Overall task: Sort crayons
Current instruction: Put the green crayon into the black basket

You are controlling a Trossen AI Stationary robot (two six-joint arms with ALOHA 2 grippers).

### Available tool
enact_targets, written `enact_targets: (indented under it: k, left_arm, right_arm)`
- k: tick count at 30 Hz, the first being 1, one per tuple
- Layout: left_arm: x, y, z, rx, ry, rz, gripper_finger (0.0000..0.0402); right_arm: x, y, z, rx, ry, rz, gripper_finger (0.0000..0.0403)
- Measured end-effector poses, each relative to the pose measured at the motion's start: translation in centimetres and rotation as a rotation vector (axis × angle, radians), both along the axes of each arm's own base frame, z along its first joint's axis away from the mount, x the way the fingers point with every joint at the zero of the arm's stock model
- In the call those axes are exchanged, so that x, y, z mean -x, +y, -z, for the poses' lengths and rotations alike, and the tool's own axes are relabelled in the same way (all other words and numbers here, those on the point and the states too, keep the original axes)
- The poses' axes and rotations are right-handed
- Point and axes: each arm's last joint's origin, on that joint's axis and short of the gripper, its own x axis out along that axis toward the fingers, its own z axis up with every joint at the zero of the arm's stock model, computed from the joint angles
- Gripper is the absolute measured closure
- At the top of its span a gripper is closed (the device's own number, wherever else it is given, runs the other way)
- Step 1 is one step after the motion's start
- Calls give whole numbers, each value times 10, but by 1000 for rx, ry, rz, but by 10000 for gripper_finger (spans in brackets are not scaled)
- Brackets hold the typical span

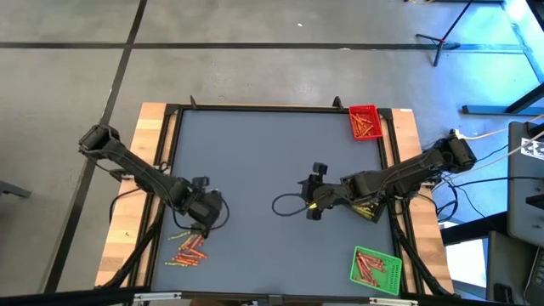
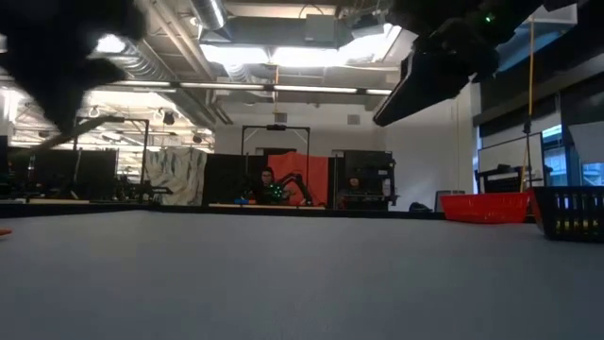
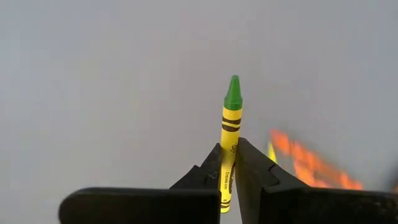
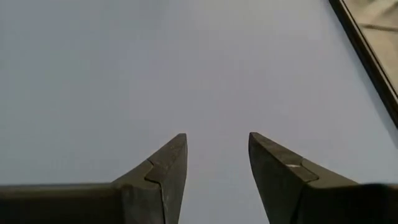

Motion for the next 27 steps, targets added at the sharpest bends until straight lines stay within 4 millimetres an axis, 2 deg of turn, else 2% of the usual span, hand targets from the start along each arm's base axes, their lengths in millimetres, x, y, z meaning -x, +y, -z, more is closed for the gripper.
enact_targets:
  k: [5,14,21,24,27]
  left_arm:
    - [-24,-6,-17,-137,-277,144,393]
    - [-60,2,-23,-231,-677,316,393]
    - [-76,19,-35,-275,-836,371,392]
    - [-82,21,-37,-260,-887,422,392]
    - [-89,22,-35,-272,-920,451,392]
  right_arm:
    - [-12,4,10,41,-16,-58,233]
    - [-43,14,14,116,-229,-186,233]
    - [-58,9,5,104,-420,-154,215]
    - [-61,3,7,95,-438,-150,202]
    - [-63,1,6,49,-454,-219,199]
